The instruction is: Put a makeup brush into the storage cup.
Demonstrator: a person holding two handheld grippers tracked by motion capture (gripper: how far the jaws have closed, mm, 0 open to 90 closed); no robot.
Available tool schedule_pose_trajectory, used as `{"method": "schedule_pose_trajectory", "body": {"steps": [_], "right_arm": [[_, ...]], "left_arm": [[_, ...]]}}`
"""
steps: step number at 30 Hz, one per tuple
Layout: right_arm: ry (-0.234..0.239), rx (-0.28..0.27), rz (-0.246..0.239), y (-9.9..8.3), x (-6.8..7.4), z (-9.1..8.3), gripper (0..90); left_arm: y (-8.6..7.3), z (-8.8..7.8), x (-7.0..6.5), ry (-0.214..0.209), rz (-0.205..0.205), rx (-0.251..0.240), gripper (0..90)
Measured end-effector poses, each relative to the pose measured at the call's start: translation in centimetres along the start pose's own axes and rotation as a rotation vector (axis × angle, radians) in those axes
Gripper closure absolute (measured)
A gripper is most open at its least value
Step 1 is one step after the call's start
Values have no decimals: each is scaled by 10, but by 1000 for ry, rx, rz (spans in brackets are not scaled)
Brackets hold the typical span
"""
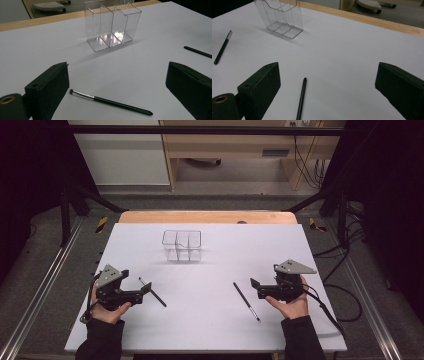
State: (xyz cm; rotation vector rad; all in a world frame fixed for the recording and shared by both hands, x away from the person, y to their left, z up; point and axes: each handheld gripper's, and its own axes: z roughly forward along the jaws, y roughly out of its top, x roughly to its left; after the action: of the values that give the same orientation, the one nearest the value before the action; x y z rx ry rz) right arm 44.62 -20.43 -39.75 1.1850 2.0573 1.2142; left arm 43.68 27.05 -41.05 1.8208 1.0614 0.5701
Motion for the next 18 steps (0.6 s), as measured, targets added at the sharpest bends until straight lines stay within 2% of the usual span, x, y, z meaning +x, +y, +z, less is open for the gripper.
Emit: {"method": "schedule_pose_trajectory", "body": {"steps": [7,11,18], "right_arm": [[6,42,-10,-3,5,7,73],[10,89,-18,-6,8,15,74],[11,141,-24,-10,12,23,77]], "left_arm": [[-1,4,-4,-1,14,18,41],[-2,6,-6,-2,17,27,42],[-3,8,-8,0,29,40,41]]}}
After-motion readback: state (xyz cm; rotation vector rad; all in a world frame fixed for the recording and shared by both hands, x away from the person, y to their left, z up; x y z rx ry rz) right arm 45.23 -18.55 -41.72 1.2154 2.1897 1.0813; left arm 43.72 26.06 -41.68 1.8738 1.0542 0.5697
